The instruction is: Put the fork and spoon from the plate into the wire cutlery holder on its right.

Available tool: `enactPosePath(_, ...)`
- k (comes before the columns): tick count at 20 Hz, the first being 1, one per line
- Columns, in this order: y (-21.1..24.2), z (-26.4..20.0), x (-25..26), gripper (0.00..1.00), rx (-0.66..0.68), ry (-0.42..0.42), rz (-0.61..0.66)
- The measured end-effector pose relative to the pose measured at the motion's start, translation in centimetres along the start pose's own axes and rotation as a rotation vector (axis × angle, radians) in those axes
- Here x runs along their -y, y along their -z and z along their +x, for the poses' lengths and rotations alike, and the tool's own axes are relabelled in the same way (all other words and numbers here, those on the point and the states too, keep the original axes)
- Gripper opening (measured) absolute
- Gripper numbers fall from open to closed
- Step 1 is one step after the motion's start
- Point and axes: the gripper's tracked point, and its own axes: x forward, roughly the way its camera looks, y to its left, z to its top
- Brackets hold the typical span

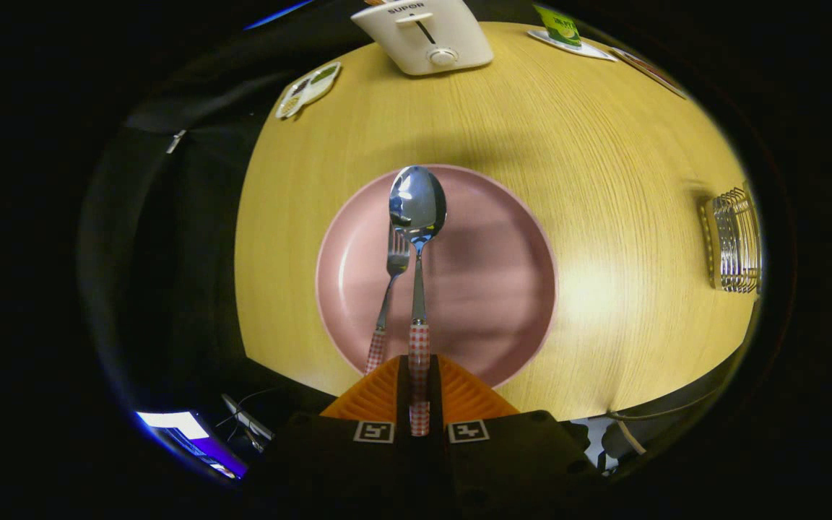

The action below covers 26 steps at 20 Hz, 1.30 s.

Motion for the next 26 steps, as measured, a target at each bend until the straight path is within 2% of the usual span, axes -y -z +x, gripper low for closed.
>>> enactPosePath(2,-0.3,-3.2,1.0,0.13,0.020,-0.019,-0.080)
enactPosePath(4,-1.1,-7.1,3.0,0.12,0.050,-0.002,-0.155)
enactPosePath(7,-2.5,-12.9,7.4,0.12,0.081,0.073,-0.240)
enactPosePath(11,-3.7,-18.7,13.8,0.12,0.051,0.166,-0.253)
enactPosePath(13,-3.2,-20.9,16.8,0.12,-0.016,0.202,-0.253)
enactPosePath(17,0.0,-23.4,22.3,0.12,-0.277,0.295,-0.309)
enactPosePath(22,1.4,-24.2,26.5,0.12,-0.530,0.366,-0.323)
enactPosePath(26,0.6,-23.1,29.2,0.12,-0.658,0.427,-0.312)
